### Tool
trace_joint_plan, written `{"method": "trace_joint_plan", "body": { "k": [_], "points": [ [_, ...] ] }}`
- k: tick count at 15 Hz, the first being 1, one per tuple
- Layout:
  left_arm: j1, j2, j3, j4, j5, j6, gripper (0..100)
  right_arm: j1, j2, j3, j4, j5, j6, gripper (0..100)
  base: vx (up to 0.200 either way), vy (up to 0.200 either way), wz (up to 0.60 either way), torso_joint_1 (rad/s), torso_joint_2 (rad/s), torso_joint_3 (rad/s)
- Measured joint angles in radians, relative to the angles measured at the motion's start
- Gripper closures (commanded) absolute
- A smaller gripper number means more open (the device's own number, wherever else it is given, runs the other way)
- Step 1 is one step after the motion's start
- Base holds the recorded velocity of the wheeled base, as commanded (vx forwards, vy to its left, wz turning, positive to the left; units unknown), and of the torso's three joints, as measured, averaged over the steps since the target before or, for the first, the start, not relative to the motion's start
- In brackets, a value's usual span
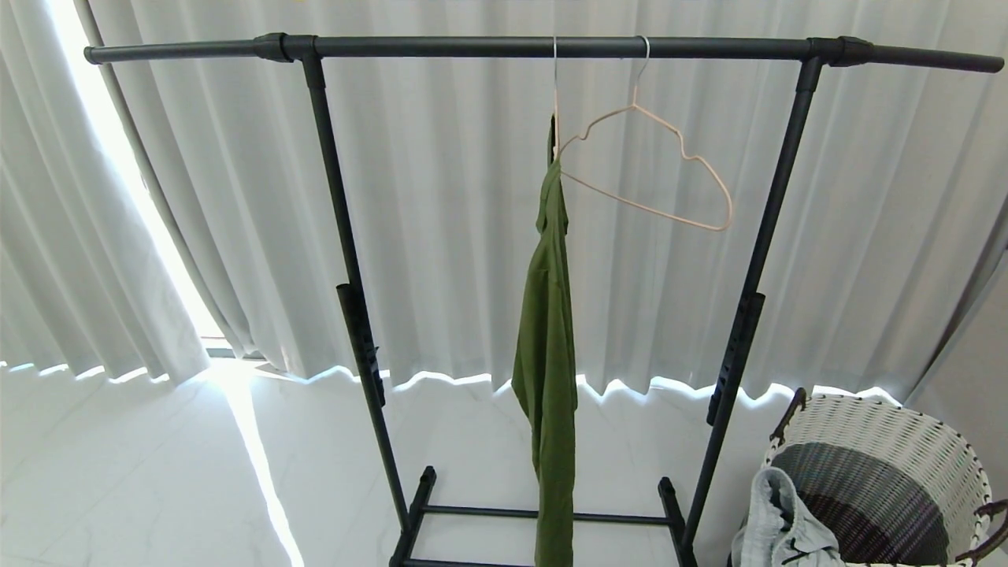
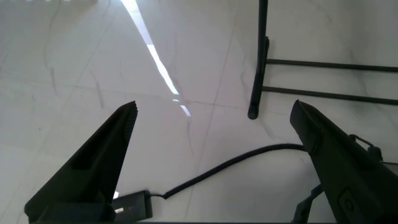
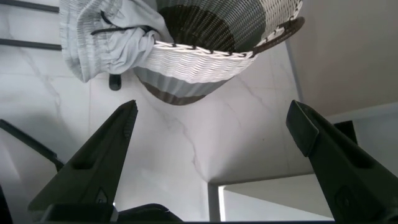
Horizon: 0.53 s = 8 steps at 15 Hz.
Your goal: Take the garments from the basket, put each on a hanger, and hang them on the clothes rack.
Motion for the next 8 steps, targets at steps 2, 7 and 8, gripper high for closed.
{"method": "trace_joint_plan", "body": {
  "k": [2,7,8],
  "points": [
    [-0.001,-0.018,0.000,0.000,-0.045,0.000,0,0.000,0.000,0.000,0.000,0.000,0.000,0,0.200,0.000,0.00,-0.007,0.00,0.007],
    [-0.001,-0.036,0.000,0.000,-0.051,0.005,0,0.000,0.017,0.000,0.000,0.001,0.002,0,0.200,0.000,0.00,0.000,0.00,0.003],
    [-0.001,-0.040,0.000,0.000,-0.051,0.005,0,0.000,0.025,0.000,0.000,0.007,0.002,0,0.200,0.000,0.00,0.012,0.01,0.002]
  ]
}}
